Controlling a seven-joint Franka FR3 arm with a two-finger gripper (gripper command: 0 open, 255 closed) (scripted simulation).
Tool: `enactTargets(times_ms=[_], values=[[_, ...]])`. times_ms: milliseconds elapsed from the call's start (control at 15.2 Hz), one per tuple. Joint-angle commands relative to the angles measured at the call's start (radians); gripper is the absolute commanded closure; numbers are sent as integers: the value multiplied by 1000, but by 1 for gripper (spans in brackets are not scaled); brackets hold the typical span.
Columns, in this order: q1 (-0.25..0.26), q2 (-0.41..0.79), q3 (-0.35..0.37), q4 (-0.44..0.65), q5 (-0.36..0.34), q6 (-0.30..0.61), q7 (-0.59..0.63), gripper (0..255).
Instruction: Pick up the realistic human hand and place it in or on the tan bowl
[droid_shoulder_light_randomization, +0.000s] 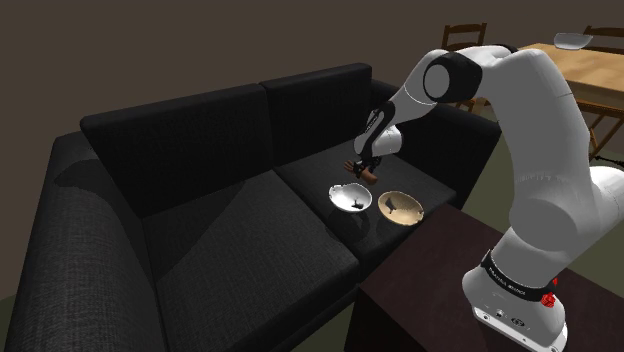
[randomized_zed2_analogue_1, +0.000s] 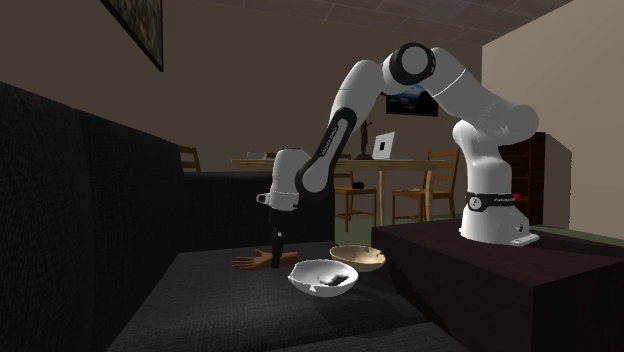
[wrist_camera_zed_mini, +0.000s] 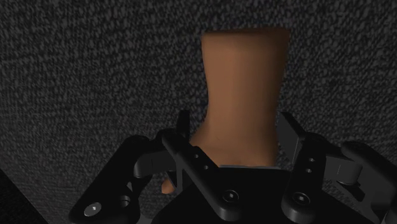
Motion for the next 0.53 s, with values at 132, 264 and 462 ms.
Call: enactTargets(times_ms=[132, 264, 462], values=[[0, 0, 0, 0, 0, 0, 0, 255], [0, 0, 0, 0, 0, 0, 0, 255], [4, -38, -5, -18, -3, -20, 2, 255]])
